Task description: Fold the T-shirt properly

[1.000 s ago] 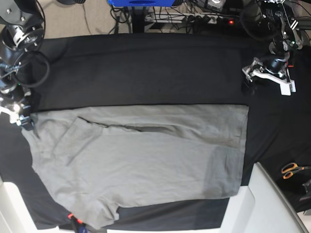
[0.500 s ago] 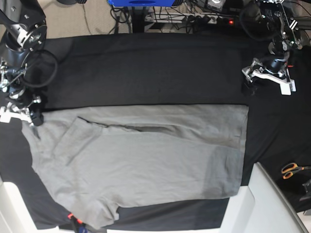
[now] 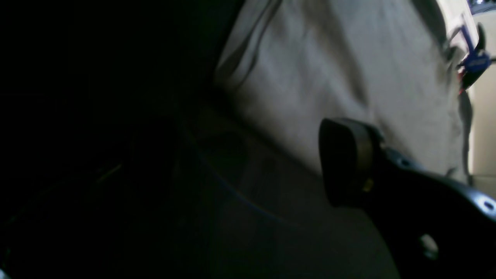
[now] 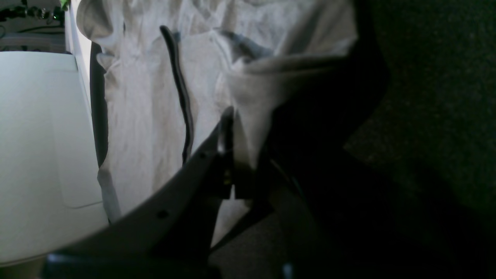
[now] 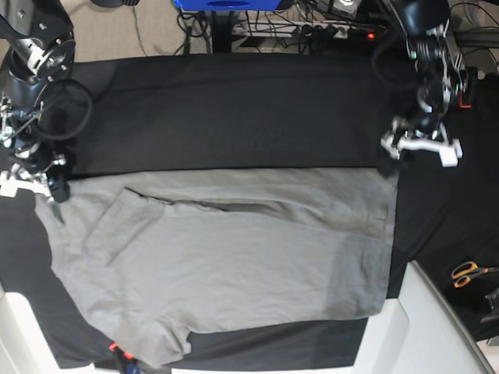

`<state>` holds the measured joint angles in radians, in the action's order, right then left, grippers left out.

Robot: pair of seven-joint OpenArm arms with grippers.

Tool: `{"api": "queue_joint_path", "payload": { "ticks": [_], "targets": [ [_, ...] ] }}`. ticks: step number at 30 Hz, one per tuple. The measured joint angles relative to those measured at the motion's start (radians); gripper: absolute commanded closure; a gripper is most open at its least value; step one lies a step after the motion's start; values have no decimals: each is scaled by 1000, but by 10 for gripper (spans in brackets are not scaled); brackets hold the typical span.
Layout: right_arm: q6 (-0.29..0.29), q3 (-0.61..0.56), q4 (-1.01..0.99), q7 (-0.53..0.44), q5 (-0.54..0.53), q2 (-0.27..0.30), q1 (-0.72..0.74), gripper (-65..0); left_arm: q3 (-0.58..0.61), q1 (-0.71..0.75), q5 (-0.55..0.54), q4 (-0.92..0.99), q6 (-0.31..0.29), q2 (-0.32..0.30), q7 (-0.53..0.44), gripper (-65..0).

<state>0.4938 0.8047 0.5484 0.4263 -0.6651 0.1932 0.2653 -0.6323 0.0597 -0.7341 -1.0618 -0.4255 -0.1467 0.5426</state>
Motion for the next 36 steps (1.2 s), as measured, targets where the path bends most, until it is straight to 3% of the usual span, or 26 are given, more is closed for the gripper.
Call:
{"api": "queue_joint_path", "payload": {
  "ticks": [12,17,18,20,24,28,31,36],
  "targets": [
    [11,0,0,0,-5,2,-9,-2,-2,-139,-4,146,-6,0,-10,-556],
    [11,0,0,0,-6,2,-9,-2,8,-152,-7,181,-10,0,-74,-551],
    [11,0,0,0,-8,2,-9,-2,7,-152,-8,186,-12,0,-77,-525],
    [11,0,0,0,-7,2,-9,-2,5,-151,-2,189,-7,0,-80,-395],
    [11,0,0,0,-7,3,-9,-2,5,-134,11,198,11,-1,-56,0],
    [11,0,0,0,-8,2,-9,-2,5,-129,11,199,9,-1,-52,0],
    [15,0,0,0,-7,3,-9,-2,8,-106,2,169,40,-1,-38,0],
    [89,5,0,19,0,5,-19,0,6,-35,6,67,58,-8,18,0]
  ]
}}
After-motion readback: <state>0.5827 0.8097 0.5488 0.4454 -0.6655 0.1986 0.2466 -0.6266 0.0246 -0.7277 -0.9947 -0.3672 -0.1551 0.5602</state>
